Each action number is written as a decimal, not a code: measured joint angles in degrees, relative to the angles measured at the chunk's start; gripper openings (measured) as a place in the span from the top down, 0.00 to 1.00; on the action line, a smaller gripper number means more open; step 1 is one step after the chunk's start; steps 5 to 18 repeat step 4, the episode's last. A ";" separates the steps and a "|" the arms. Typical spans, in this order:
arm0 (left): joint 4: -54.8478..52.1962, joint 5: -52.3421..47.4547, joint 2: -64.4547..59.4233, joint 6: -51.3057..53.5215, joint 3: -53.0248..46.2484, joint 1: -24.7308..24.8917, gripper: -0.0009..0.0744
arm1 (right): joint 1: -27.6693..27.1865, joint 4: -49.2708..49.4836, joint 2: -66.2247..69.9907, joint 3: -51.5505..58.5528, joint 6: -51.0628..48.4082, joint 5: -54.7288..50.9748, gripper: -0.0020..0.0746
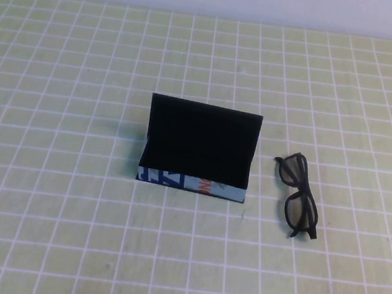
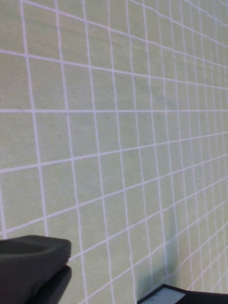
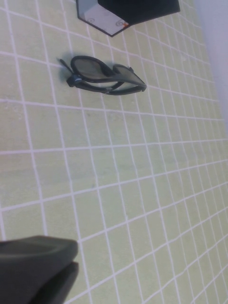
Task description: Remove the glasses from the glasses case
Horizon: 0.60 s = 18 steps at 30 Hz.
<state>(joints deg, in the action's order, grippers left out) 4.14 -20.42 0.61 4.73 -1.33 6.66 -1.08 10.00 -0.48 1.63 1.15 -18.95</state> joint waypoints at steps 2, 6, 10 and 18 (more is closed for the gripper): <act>0.00 0.00 0.00 0.00 0.00 0.00 0.99 | 0.00 0.00 0.00 0.00 0.00 0.00 1.00; 0.00 0.00 0.00 0.00 0.00 0.00 0.99 | 0.00 0.00 0.00 0.00 0.00 0.00 1.00; 0.00 0.00 0.00 0.00 0.00 0.00 0.99 | 0.00 0.00 0.00 0.00 0.00 0.00 1.00; 0.00 0.00 0.00 0.00 0.00 0.00 0.99 | 0.00 0.00 0.00 0.00 0.00 0.00 1.00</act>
